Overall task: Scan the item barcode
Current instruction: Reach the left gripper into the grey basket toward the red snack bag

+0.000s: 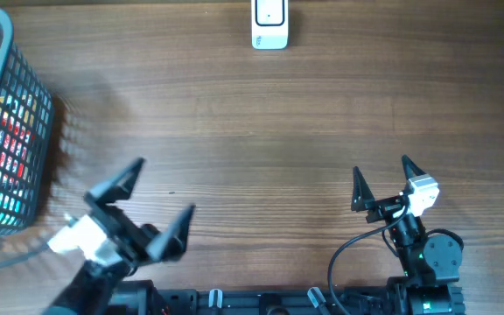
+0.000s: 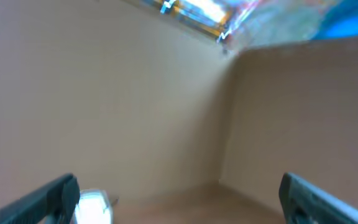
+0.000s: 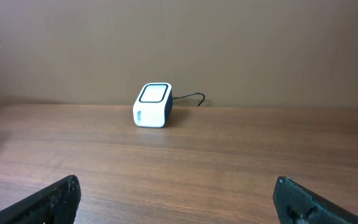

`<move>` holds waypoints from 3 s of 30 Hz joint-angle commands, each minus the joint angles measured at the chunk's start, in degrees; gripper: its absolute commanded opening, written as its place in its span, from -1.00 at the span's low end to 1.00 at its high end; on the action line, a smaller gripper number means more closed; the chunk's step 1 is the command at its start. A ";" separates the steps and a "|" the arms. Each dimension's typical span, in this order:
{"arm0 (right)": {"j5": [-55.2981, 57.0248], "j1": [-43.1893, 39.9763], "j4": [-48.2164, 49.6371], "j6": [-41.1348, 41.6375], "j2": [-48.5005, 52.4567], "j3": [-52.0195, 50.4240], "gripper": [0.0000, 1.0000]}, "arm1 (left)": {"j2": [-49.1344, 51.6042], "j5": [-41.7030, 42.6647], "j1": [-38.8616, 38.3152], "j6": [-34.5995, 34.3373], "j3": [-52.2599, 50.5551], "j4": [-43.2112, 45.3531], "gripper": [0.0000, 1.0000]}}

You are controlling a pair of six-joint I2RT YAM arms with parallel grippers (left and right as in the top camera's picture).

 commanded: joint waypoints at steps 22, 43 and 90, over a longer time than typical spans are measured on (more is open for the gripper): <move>0.98 0.20 0.07 -0.48 -0.61 -0.09 0.99 | 85.02 -43.67 6.95 4.02 112.87 -86.68 1.00; 0.96 0.20 0.07 -0.50 -0.61 -0.09 0.99 | 108.78 -41.72 41.38 1.49 125.70 -94.90 1.00; 0.96 0.20 0.07 -0.48 -0.61 -0.09 0.99 | 133.24 -29.49 46.25 6.27 105.31 -90.77 1.00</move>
